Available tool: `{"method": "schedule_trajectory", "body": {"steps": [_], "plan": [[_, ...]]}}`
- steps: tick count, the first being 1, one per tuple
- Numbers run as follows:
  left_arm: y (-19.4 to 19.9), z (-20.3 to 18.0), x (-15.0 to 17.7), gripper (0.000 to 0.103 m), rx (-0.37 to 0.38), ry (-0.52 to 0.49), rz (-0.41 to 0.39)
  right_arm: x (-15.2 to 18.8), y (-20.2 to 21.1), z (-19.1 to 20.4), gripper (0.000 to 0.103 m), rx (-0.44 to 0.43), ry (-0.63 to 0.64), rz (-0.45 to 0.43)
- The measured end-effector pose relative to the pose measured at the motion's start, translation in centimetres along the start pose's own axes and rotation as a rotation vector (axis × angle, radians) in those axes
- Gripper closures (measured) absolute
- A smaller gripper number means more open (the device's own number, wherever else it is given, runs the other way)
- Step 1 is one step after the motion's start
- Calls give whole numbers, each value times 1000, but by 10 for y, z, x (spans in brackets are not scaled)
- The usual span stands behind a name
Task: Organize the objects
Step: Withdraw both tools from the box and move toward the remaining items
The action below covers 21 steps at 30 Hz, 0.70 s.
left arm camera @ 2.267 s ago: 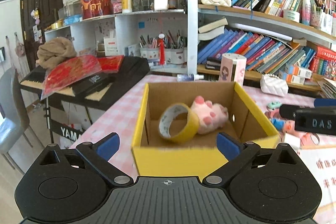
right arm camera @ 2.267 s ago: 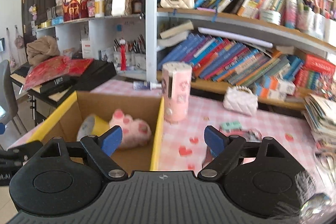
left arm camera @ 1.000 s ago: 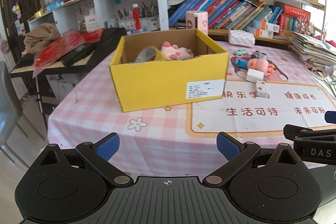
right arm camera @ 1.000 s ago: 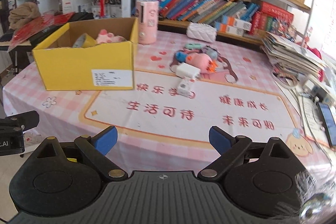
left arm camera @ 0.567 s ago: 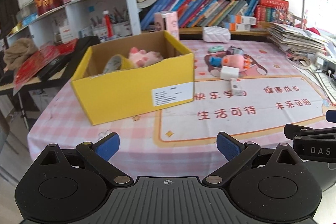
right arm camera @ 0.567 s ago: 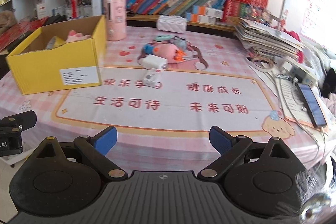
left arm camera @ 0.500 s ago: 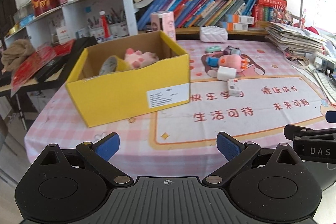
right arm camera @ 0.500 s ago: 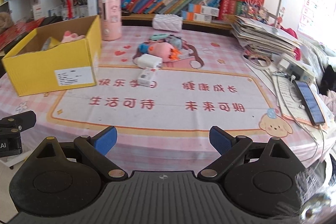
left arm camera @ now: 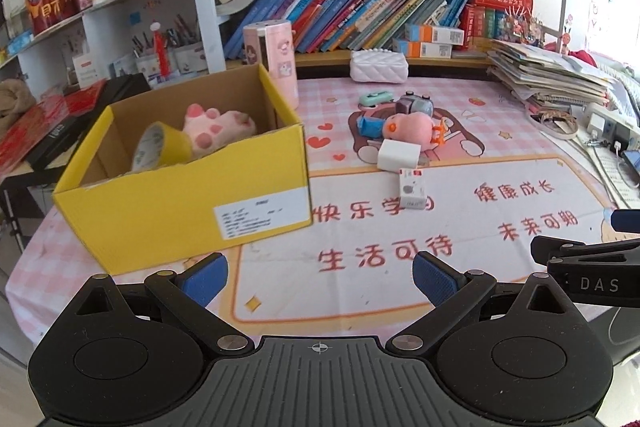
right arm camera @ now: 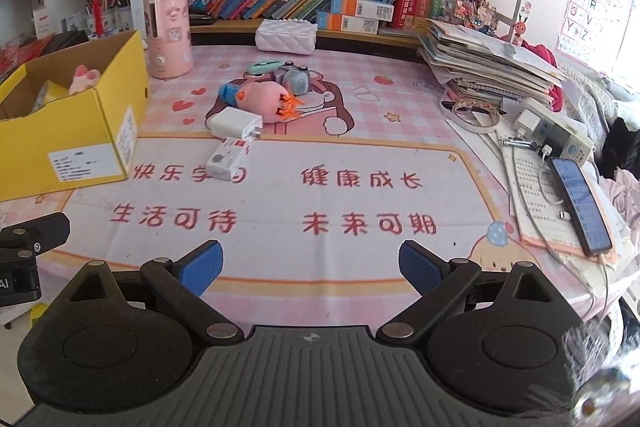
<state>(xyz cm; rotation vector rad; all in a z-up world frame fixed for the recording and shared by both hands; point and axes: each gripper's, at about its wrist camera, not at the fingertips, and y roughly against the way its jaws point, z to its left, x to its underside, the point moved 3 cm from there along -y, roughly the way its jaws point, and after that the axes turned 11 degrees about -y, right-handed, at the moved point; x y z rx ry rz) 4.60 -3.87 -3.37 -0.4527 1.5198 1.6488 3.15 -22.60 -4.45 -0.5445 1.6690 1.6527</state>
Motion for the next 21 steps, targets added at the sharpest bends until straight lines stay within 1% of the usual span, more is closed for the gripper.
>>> {"method": "schedule_trajectory", "body": {"steps": [11, 15, 21], "plan": [[-32, -16, -31, 3, 16, 15, -1, -35, -34, -16, 8, -10, 16, 6], [-44, -26, -42, 3, 19, 3, 6, -48, -46, -22, 8, -23, 29, 5], [-57, -38, -57, 3, 13, 9, 7, -68, -62, -32, 8, -49, 46, -2]]}}
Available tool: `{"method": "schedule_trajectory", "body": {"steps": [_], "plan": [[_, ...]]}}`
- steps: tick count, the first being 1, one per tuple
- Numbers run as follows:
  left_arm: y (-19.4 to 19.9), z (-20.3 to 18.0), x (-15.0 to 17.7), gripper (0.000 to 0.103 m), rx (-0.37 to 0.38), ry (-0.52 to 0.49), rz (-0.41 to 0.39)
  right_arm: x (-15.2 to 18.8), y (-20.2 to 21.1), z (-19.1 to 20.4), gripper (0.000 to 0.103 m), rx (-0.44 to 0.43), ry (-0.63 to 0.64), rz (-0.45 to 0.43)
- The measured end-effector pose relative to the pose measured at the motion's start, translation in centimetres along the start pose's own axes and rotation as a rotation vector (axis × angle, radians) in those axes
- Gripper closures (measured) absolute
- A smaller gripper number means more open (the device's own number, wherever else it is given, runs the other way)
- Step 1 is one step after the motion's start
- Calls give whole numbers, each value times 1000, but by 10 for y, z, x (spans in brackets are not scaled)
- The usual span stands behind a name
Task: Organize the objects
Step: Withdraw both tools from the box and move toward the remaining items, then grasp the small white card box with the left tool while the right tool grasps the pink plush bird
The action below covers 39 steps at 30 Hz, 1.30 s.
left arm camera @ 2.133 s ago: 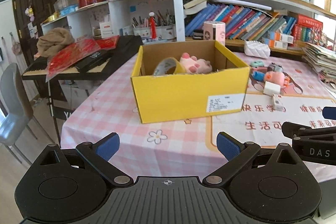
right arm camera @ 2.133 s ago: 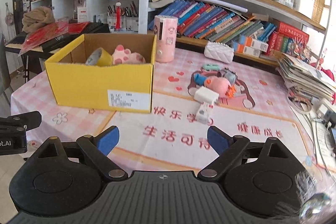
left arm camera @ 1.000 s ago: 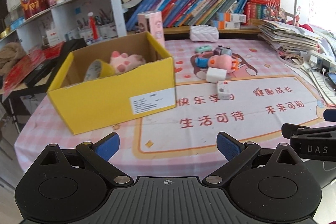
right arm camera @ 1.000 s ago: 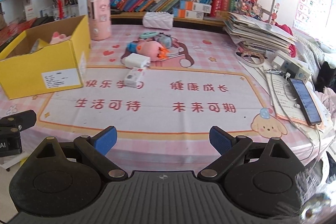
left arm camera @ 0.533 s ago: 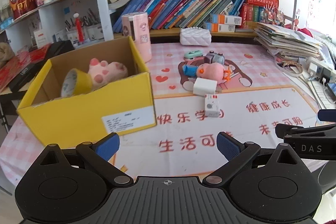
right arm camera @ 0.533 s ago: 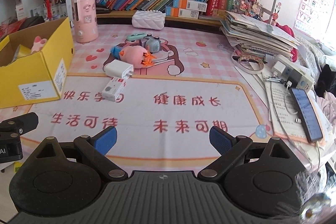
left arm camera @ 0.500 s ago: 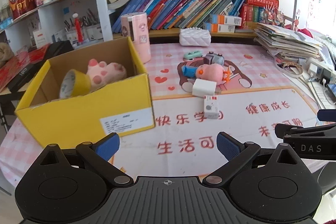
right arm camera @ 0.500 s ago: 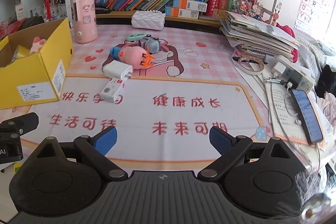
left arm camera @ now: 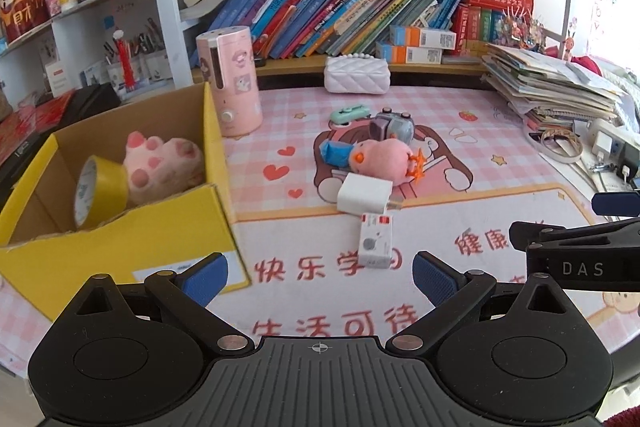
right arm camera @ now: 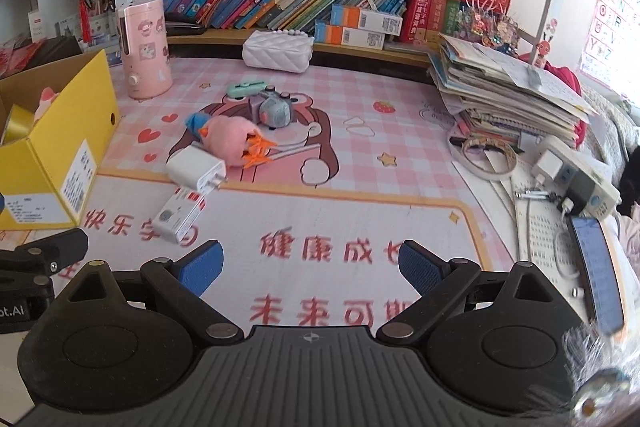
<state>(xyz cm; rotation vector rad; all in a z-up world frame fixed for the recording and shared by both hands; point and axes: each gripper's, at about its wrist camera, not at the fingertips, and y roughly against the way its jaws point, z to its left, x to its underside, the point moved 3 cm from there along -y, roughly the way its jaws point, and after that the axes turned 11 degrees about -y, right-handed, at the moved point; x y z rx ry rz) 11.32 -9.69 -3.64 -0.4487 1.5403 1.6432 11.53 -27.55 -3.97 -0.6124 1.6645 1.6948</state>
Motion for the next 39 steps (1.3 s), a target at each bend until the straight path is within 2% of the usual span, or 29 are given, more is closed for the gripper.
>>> {"method": "schedule_trajectory", "body": {"steps": [15, 25, 29, 36, 39], "plan": [[-29, -14, -24, 4, -51, 60, 41, -33, -41, -22, 11, -96, 14, 15], [-54, -24, -43, 4, -84, 22, 49, -57, -68, -35, 11, -121, 4, 5], [-64, -27, -49, 8, -84, 7, 55, -67, -78, -40, 11, -124, -2, -3], [-94, -31, -56, 13, -91, -16, 86, -80, -101, -41, 22, -157, -6, 22], [-106, -38, -56, 13, -58, -33, 110, -87, -109, -38, 23, -179, -19, 34]]}}
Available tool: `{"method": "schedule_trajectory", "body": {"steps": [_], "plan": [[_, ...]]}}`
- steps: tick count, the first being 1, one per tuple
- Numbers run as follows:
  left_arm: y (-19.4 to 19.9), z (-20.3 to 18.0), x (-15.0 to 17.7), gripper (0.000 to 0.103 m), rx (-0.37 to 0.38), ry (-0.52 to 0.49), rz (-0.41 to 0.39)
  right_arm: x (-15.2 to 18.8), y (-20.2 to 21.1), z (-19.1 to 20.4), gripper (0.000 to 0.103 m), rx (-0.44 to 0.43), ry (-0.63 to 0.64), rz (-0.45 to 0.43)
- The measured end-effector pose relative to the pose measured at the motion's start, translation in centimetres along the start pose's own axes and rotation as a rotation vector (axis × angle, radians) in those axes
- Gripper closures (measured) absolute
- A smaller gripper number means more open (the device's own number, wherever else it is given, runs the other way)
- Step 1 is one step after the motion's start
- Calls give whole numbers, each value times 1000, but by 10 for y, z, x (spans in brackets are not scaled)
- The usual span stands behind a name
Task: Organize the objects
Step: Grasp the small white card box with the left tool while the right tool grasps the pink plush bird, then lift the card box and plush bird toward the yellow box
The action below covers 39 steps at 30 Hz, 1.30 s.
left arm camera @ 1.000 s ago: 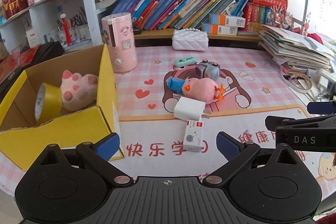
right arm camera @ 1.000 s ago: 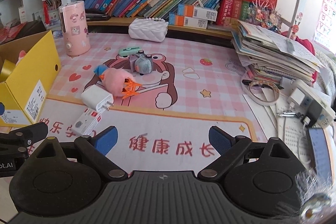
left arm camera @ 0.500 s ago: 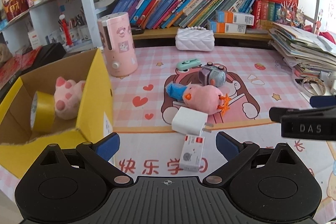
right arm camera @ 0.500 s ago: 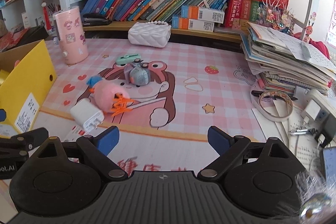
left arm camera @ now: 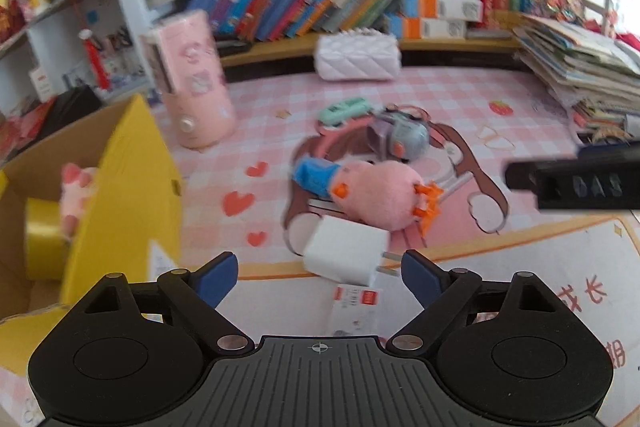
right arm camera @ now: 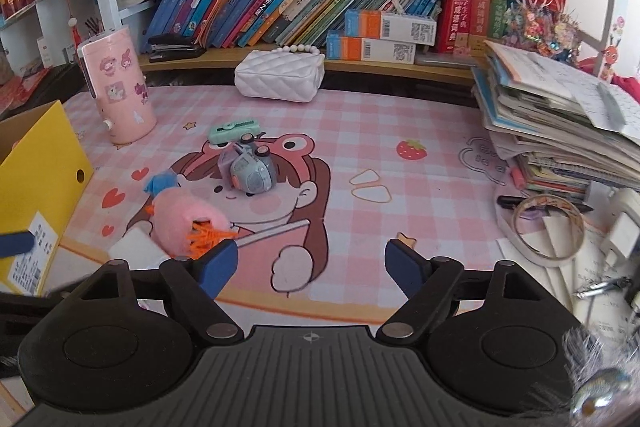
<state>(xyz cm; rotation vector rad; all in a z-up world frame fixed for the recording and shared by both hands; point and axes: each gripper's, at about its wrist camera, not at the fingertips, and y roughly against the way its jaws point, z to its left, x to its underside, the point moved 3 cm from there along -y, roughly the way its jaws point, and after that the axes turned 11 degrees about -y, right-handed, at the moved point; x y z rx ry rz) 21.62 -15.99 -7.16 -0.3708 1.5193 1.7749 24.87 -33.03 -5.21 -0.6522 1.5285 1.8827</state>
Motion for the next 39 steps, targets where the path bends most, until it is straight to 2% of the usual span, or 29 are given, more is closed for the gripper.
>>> {"method": "schedule_trajectory", "body": {"steps": [3, 6, 11, 12, 14, 22, 27, 29, 31, 32, 34, 39], "plan": [[-6, -8, 4, 16, 23, -18, 26, -5, -6, 5, 23, -22, 6, 2], [-13, -12, 13, 24, 41, -16, 63, -7, -12, 13, 23, -46, 26, 8], [-25, -10, 22, 53, 66, 3, 108, -6, -19, 25, 23, -85, 48, 30], [-26, -10, 23, 55, 73, 5, 110, -6, -21, 28, 23, -91, 56, 33], [-26, -10, 23, 72, 103, 16, 94, -5, -23, 32, 23, -101, 74, 36], [-8, 3, 30, 75, 126, 80, 101, -9, -47, 62, 23, -169, 200, 46], [17, 20, 34, 75, 125, 131, 73, -6, -76, 82, 23, -191, 307, 98], [26, 25, 35, 75, 118, 150, 63, -3, -88, 87, 26, -190, 336, 134], [34, 29, 38, 75, 113, 167, 55, 0, -97, 89, 35, -186, 351, 165], [37, 31, 38, 75, 109, 174, 53, 1, -101, 88, 36, -184, 351, 174], [41, 35, 40, 75, 104, 184, 47, 3, -108, 88, 47, -175, 353, 203], [50, 41, 42, 75, 100, 200, 16, 1, -98, 78, 49, -141, 317, 155]]}}
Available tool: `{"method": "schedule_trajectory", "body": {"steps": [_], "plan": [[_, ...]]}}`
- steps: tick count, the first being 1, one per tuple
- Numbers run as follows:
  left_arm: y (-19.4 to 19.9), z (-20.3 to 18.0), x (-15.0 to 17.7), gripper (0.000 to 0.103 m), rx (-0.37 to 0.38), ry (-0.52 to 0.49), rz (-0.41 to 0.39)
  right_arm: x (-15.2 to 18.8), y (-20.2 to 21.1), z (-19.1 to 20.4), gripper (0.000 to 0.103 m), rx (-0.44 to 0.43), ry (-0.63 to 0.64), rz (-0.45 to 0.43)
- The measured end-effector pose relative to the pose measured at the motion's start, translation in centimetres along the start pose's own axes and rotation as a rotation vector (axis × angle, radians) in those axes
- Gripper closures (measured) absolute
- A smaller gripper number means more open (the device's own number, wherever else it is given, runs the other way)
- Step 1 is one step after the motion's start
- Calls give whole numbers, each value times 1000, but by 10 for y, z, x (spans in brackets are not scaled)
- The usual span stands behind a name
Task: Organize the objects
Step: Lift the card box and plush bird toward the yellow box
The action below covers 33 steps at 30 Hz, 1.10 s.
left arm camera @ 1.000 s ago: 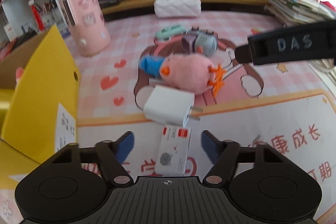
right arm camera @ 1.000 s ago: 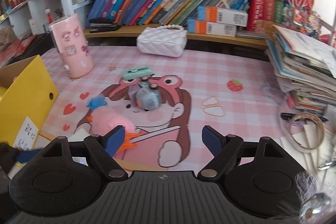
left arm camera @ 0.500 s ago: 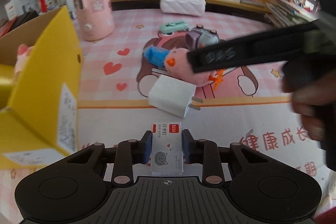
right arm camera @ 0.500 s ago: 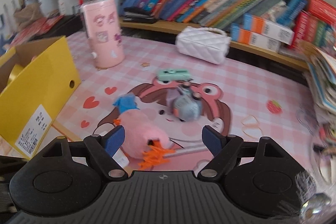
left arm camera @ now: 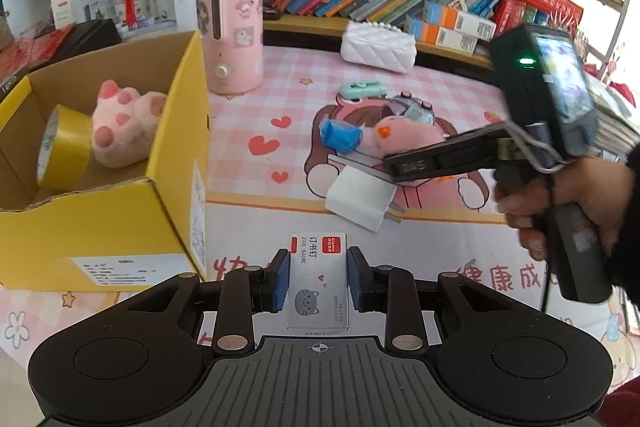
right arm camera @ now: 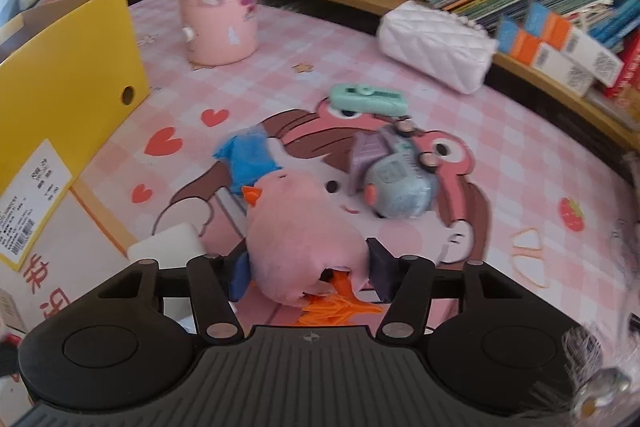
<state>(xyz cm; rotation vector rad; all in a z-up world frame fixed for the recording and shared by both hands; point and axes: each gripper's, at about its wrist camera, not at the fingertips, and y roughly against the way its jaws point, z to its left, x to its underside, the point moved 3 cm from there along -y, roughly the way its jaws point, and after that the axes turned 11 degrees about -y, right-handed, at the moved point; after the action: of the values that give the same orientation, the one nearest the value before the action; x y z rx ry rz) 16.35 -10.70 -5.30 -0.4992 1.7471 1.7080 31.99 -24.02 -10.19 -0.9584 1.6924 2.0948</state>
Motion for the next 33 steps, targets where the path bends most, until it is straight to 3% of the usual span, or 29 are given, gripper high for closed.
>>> {"method": "schedule_trajectory", "body": {"steps": [8, 14, 20, 33], "plan": [[16, 7, 3, 75, 55, -4, -60, 17, 73, -11, 49, 73, -202, -84], [35, 21, 14, 75, 87, -17, -97, 44, 126, 15, 49, 73, -305, -117], [57, 47, 39, 75, 97, -2, -102, 78, 158, 66, 49, 78, -248, -130], [105, 103, 106, 75, 83, 35, -71, 132, 173, 170, 49, 34, -175, -24]]}}
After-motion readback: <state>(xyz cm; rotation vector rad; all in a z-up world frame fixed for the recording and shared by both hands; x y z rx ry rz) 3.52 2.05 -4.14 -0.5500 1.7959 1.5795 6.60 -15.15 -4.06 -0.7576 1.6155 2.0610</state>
